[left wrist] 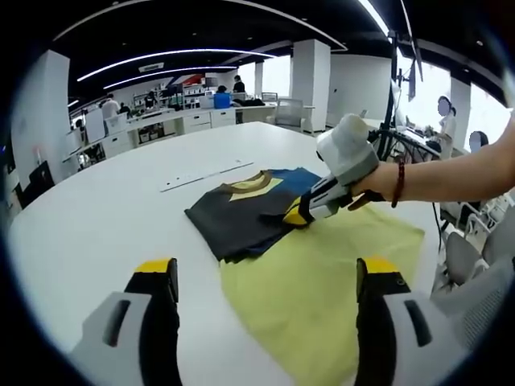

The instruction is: Fold the garment on the visible template until the final outline fits inside the template.

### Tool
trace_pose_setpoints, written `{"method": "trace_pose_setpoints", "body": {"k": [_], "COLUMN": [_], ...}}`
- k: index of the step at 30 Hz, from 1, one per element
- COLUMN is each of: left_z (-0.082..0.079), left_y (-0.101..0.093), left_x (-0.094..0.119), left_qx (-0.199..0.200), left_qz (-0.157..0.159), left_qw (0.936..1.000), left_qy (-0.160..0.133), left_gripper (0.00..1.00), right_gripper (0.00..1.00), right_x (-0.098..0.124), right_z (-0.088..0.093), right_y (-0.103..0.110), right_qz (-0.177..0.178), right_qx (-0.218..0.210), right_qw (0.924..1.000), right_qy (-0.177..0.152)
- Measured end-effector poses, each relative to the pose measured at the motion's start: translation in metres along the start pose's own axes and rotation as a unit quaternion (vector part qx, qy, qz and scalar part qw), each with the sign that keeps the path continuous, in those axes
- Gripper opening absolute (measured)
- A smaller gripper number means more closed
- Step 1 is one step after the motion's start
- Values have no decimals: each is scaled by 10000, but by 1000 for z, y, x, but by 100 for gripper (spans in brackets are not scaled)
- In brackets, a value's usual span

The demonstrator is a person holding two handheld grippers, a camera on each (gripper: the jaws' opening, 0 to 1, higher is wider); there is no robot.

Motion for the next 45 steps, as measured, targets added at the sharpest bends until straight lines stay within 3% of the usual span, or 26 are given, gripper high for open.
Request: {"method": "trace_pose_setpoints", "body": {"k": [20, 45], "left_z": [-2, -4], "left_y": [0, -5], "left_x": [3, 5], "left_qx": [3, -59], "left_qz": [-40, 24], "left_qw": [10000, 10000], "left_qy": [-22, -18], "left_gripper": [90, 91], "right_gripper": [0, 0], "right_x": [30, 76], "right_z": [-5, 19], "right_y": [-25, -86], "right_qz": [323, 1035], "right_qx": [-546, -1371], "right_qw": [9974, 9837], "right_qy": [-352, -537]}}
Point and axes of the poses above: the point that each gripper's makers call its tool centre point, and the gripper's own axes: x roughly backward along the fingers, y roughly to its left, z roughly out of its underside, the point moved 8 cm from there along x, roughly backward along the fingers, and after that the axes turned 3 degrees about -y, right-handed, at the moved point
